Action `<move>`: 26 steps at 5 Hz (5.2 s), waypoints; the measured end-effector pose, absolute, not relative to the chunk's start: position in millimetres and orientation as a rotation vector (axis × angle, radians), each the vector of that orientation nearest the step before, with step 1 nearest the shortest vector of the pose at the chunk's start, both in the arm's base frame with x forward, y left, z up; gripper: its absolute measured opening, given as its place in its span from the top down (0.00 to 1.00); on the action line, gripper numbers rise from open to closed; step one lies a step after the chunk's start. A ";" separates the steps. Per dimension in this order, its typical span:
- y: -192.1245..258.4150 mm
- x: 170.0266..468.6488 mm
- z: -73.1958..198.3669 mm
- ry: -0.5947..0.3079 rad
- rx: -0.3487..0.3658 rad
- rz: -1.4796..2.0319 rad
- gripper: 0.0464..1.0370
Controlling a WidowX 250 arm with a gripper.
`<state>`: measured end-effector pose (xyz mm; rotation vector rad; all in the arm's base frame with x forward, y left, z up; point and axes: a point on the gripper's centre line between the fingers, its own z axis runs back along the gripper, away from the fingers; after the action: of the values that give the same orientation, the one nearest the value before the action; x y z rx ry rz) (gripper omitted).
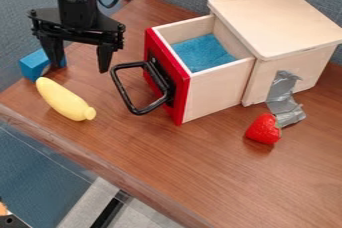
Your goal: Put the blue object inside the drawer
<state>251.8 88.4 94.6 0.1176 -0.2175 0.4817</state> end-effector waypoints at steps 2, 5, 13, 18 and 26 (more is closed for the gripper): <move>112.9 245.9 89.1 -0.219 0.119 0.458 0.04; 184.9 257.9 81.1 -0.246 0.105 0.263 0.04; 204.2 272.8 42.6 -0.164 0.131 0.015 0.04; 214.4 272.7 13.6 -0.139 0.167 0.071 0.43; 97.2 298.6 154.1 -0.358 0.003 0.028 0.43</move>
<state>298.6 97.2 154.1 0.0033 -0.3582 0.0276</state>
